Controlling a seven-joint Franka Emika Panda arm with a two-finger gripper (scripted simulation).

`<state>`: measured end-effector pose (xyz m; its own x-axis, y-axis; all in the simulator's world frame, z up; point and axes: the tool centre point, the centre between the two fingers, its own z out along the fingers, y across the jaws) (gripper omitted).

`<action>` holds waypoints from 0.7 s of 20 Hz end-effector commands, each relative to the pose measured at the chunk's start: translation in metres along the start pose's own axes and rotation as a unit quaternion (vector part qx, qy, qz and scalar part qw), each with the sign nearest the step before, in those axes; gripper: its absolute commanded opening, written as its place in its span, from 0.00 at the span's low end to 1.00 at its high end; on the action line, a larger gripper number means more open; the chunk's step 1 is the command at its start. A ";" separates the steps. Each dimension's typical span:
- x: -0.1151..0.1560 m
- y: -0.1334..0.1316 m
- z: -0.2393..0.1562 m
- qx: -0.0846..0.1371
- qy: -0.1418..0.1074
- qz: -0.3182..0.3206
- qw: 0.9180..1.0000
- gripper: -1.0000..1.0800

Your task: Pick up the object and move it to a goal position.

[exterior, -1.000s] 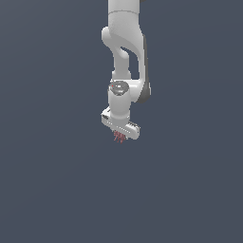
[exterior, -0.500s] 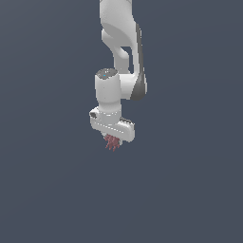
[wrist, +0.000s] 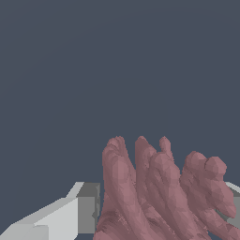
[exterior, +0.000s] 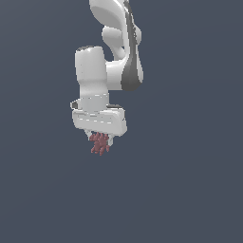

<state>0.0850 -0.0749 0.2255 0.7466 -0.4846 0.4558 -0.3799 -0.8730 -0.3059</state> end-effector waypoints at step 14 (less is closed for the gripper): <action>0.096 -0.017 -0.082 0.088 0.116 -0.017 0.989 0.00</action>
<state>0.1171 -0.1085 0.3335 0.6172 -0.4735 0.6283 -0.2536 -0.8757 -0.4108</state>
